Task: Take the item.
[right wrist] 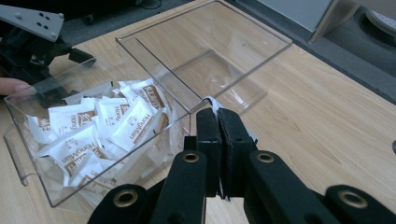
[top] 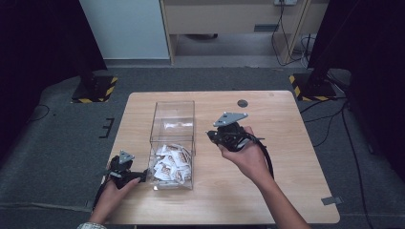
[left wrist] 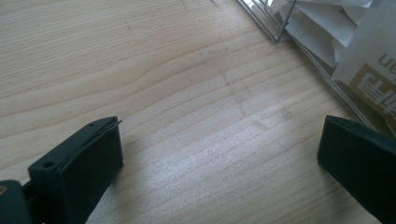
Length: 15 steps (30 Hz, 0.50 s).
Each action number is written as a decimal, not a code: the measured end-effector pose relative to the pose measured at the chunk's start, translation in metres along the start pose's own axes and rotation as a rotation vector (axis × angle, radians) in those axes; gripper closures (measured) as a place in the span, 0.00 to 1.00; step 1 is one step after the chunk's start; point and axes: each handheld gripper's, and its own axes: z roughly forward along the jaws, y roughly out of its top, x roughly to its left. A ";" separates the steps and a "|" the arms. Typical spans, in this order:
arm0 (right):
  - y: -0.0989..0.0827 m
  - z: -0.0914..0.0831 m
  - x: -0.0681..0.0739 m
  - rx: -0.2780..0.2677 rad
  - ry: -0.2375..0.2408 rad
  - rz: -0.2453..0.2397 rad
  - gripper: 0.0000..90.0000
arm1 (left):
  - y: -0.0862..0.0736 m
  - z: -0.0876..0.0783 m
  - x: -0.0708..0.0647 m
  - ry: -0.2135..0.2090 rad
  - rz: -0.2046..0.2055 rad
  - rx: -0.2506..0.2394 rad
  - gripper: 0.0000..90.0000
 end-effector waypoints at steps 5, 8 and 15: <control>-0.007 -0.005 -0.008 -0.001 -0.016 0.017 0.98 | 0.000 0.000 0.000 0.000 0.000 0.000 0.00; -0.010 -0.007 -0.013 -0.001 -0.026 0.024 0.98 | 0.000 0.000 0.000 0.000 0.000 0.000 0.00; -0.018 -0.010 -0.024 0.003 -0.049 0.041 0.98 | 0.000 0.000 0.000 0.000 0.000 0.000 0.00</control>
